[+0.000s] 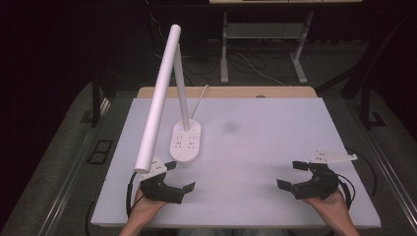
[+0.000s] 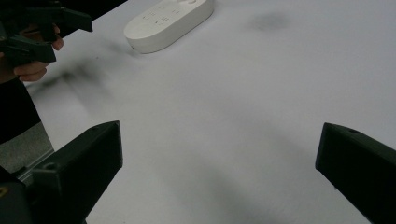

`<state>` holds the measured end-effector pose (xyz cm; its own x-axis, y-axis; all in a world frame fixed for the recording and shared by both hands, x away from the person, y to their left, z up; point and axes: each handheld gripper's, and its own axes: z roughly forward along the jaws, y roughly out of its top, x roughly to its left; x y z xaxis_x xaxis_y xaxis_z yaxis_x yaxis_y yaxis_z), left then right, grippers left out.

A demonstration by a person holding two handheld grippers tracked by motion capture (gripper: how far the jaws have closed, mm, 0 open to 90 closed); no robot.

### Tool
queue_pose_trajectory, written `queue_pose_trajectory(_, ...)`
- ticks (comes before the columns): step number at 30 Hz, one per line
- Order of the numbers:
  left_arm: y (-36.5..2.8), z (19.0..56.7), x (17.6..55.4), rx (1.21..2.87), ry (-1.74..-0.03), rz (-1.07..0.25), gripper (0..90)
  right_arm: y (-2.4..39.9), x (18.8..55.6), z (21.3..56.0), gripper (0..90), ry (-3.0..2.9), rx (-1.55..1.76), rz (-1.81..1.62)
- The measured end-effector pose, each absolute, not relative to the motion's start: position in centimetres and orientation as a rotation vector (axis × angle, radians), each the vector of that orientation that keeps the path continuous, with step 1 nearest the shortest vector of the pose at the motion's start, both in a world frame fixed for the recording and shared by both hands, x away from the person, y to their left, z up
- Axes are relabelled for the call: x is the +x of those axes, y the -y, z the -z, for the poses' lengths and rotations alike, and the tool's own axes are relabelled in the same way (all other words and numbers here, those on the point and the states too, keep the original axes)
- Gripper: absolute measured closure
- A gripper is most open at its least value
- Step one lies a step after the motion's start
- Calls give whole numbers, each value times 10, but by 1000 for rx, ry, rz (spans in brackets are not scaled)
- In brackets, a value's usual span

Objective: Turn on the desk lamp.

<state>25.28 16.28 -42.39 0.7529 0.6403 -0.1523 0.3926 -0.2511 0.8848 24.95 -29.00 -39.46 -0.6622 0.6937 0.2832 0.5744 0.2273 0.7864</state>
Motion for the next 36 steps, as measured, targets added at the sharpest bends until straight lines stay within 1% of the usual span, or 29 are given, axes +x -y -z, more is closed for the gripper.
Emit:
queue_pose_trajectory(6, -163, 424, 253, 1879, -799, -285, 8, 287, 255, 388, 3, -2386, 1213, -1431)
queue_pose_trajectory(19, -163, 425, 253, 1887, -795, -276, 8, 268, 270, 369, 4, -2440, 1119, -1414)
queue_pose_trajectory(36, -164, 425, 253, 1882, -800, -277, 7, 252, 291, 358, 3, -2483, 1089, -1384)
